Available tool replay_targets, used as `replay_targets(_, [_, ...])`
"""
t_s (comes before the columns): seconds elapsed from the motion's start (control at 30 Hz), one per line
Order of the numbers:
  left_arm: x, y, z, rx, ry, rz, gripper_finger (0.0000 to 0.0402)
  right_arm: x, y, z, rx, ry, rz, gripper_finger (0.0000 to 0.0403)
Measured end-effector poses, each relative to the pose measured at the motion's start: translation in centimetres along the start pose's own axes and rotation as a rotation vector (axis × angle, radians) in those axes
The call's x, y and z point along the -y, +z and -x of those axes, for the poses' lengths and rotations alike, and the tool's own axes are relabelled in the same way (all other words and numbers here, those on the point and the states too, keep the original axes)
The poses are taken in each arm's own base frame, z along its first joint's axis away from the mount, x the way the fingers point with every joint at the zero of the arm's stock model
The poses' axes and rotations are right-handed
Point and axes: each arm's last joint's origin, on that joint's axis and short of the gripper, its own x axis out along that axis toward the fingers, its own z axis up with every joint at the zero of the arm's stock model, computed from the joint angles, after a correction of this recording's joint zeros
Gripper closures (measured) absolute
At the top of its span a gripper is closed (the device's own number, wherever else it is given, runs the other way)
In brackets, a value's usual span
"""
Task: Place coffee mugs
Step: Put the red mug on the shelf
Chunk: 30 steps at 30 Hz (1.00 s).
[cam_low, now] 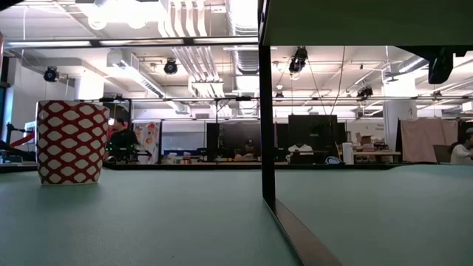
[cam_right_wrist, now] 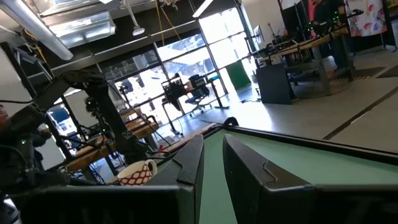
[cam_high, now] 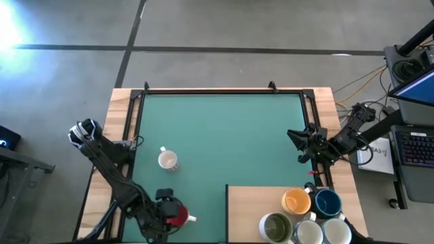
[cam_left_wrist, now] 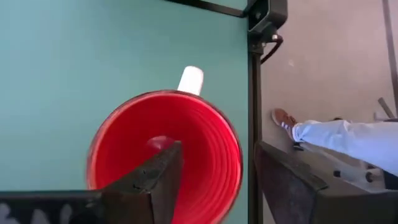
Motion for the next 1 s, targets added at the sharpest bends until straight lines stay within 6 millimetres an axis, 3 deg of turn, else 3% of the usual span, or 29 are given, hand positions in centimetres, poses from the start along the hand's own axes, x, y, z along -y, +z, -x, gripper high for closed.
replay_targets(0.23, [0.4,-0.3,-1.7,-0.007,-0.01,0.017,0.0183,0.0,0.0,0.0,0.0,0.0,0.0,0.0353])
replay_targets(0.5, [-0.1,-0.7,-4.0,-0.032,0.076,-0.006,0.0192,0.0,0.0,0.0,0.0,-0.001,0.0,0.0353])
replay_targets(0.77, [-0.9,-1.9,-5.9,-0.115,0.174,-0.042,0.0263,0.0,0.0,0.0,0.0,0.0,0.0,0.0353])
replay_targets(1.0, [-0.6,-1.6,-6.0,-0.134,0.157,-0.087,0.0353,0.0,0.0,0.0,0.0,0.0,0.0,0.0353])
